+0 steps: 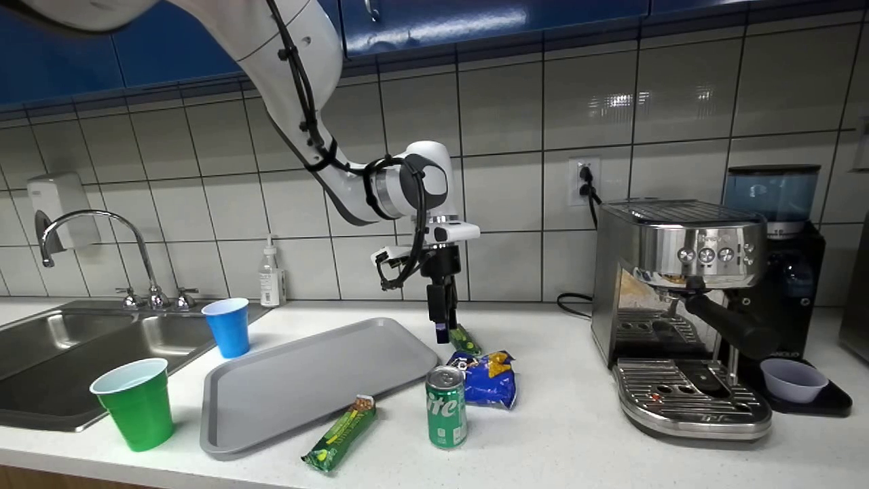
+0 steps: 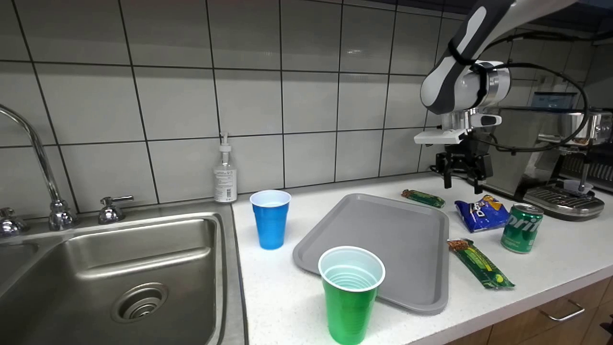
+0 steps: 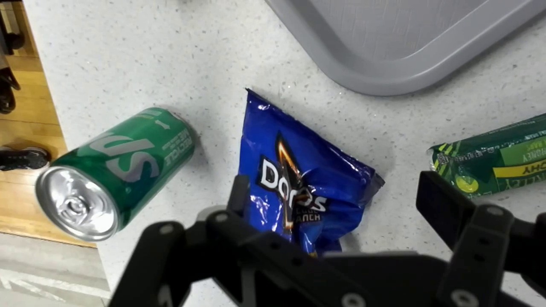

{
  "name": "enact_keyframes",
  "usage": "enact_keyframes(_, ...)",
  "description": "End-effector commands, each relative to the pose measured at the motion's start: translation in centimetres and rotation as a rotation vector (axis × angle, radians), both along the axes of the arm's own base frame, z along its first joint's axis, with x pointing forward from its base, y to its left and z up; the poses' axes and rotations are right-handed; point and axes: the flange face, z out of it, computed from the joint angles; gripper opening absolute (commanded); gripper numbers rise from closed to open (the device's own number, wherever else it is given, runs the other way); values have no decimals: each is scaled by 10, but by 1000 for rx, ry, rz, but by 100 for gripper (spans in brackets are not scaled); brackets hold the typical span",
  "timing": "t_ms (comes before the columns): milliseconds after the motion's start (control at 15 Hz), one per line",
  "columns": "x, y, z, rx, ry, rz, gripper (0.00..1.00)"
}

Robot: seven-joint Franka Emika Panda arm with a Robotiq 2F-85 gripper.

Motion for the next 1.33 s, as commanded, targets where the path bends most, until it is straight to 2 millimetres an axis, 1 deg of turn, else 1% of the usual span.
enact_keyframes(0,11,4,-2,10,-7,-53,100)
enact_keyframes(267,22,11,-11,28,-13,-140,100)
enact_keyframes(600,45,15,-23,33,-30,-240,100)
enact_keyframes(933,65,9,-34,8,-50,-319,100)
enact_keyframes(1267,79,1,-39,-11,-43,-394,100)
